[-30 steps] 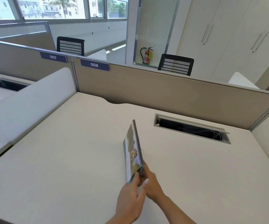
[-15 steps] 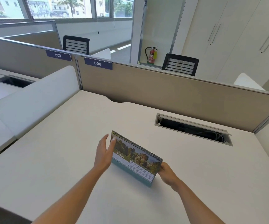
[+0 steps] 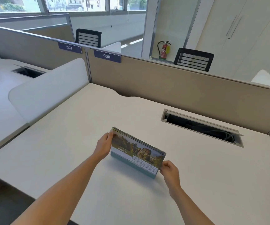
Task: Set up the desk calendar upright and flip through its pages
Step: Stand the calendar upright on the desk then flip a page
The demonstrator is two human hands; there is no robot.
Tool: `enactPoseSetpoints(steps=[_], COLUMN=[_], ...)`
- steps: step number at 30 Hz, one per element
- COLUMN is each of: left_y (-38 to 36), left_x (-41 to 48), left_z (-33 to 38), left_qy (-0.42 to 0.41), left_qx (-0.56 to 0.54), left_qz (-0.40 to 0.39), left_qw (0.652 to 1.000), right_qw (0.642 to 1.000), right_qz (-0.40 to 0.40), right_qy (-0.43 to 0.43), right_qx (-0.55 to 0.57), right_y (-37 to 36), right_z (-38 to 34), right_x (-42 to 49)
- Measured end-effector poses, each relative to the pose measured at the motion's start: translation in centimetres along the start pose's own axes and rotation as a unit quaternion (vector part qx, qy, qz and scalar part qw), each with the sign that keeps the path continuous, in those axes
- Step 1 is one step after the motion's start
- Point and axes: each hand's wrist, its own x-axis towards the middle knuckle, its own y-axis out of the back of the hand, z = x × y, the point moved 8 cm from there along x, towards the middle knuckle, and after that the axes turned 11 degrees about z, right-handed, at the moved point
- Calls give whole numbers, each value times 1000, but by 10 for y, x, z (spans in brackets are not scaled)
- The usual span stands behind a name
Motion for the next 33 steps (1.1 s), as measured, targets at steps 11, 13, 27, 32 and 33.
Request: enactPoseSetpoints(steps=[11,13,27,32,33], left_y=[1,6,25,28,30], left_x=[31,45,164,199,203], left_z=[-23,-29,-17,-17,-17], left_qy=[110,128,211,210,208], left_qx=[-17,-38,-221,-216,-216], left_qz=[-25,-24,-5,-6,-2], left_qw=[993,991,952,954,954], right_qw=[986,987,991,991,991], right_qz=[-109,-122,-130,-126,-126], right_qy=[-48,-36,-7,-19,-22], right_qx=[114,102,41,44,45], right_y=[-54,-70,-189,-217,-222], right_z=[-17,-26,-127,-135,-136], right_x=[23,34,117,133,135])
